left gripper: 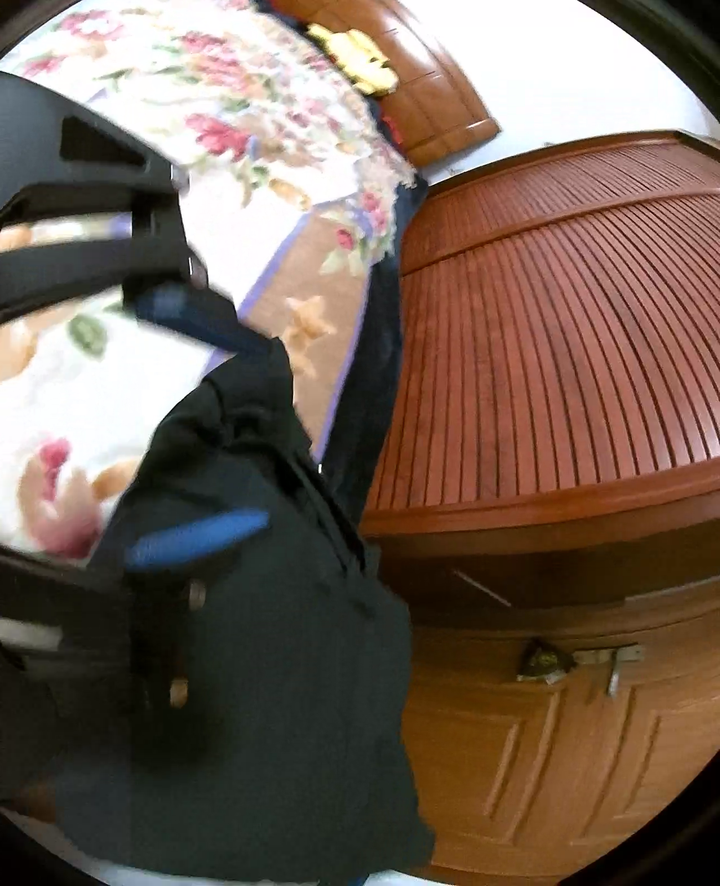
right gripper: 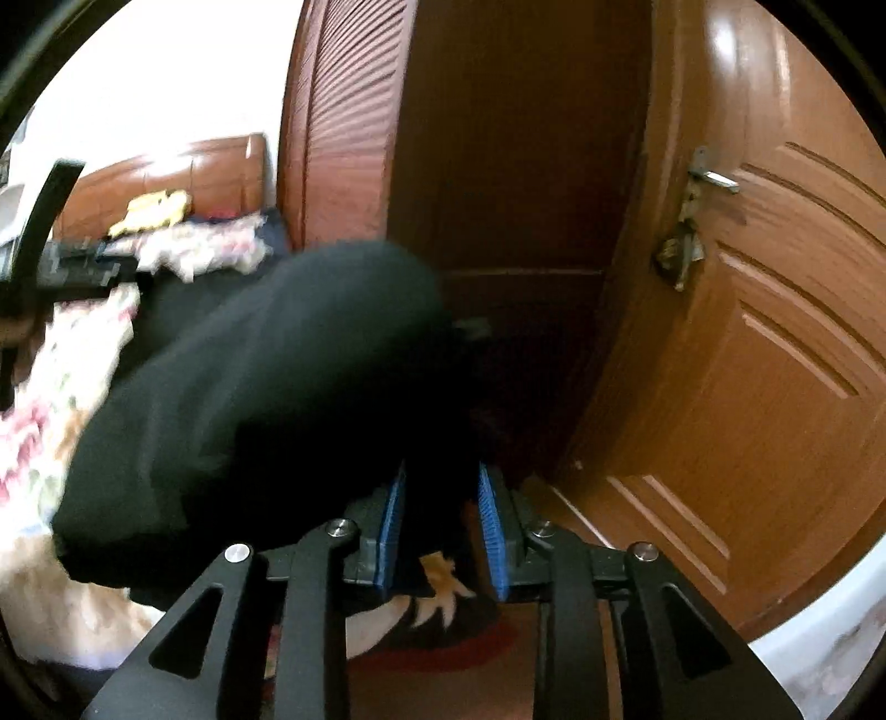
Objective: Fold large clothes
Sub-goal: 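Carry the bundle with both tools and lower it onto the bed's end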
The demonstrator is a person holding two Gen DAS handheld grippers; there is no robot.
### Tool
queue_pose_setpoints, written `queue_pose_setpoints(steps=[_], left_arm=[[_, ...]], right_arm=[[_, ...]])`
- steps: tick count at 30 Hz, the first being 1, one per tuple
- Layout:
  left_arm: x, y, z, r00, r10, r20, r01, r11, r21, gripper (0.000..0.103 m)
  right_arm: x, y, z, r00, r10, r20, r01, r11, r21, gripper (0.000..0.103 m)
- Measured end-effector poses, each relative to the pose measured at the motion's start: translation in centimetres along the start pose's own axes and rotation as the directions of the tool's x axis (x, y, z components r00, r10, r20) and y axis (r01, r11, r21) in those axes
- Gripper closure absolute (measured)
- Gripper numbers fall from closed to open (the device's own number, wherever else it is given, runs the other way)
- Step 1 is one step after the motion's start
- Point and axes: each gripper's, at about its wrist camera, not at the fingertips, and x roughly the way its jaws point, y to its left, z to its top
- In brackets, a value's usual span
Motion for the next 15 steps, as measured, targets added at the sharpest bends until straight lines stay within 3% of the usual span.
queue_pose_setpoints(steps=[4,7,11,13,15], left_arm=[[-1.0,0.6,-3.1,0.999,-0.037,-0.035,0.037,0.999,0.001,0.017],[-2.1,1.2,-5.2,0.999,-0.038,-0.038,0.038,0.999,-0.008,0.014],[-3.9,2.5,-7.9,0.998,-0.057,-0.031,0.055,0.998,-0.042,0.003],[-5.5,3.2,-9.3,0.998,-0.056,0.016,0.057,0.996,-0.068,0.001],[-6.7,3.8,-10.7,0.998,-0.053,0.042,0.056,0.995,-0.086,0.001]], right_arm=[[-3.0,0.9,0.9,0.998,-0.016,0.064,0.015,1.0,0.005,0.076],[-4.0,1.9,1.8,0.996,0.013,0.087,-0.014,1.0,0.004,0.076],[-4.0,2.6,2.6,0.991,0.074,0.112,-0.076,0.997,0.014,0.075],[-2.8,2.6,2.2,0.989,0.099,0.11,-0.101,0.995,0.017,0.068],[-1.6,3.1,2.0,0.986,0.13,0.105,-0.131,0.991,0.001,0.054]])
